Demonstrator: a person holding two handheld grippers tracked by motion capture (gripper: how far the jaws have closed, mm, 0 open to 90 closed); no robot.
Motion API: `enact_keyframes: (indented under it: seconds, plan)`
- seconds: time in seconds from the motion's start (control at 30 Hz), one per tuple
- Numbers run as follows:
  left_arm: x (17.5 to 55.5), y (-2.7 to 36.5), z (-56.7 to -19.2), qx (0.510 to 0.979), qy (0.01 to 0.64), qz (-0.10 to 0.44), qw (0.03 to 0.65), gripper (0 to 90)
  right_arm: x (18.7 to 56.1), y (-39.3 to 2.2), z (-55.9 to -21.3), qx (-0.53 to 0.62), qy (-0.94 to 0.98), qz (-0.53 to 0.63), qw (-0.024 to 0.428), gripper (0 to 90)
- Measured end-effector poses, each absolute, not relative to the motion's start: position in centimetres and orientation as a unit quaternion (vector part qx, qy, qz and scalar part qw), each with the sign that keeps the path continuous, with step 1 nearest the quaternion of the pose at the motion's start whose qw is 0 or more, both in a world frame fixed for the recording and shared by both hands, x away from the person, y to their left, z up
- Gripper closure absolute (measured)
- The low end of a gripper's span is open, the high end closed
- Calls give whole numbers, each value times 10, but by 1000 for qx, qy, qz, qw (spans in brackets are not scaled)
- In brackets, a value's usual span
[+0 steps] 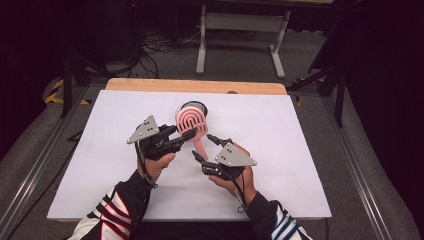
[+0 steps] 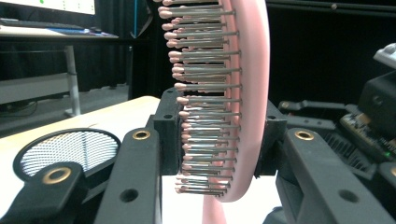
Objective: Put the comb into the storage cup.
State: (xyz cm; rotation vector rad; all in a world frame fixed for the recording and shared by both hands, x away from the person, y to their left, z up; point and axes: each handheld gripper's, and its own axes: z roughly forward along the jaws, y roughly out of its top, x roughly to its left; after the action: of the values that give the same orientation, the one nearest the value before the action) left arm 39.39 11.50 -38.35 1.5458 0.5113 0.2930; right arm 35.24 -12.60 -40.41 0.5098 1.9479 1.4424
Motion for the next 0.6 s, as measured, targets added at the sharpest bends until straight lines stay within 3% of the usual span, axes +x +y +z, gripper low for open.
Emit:
enact_keyframes:
  seconds: [0.6]
  plan:
    - [394, 138, -382, 686, 239, 159, 669, 635, 349, -153, -401, 216, 734, 527, 369, 102]
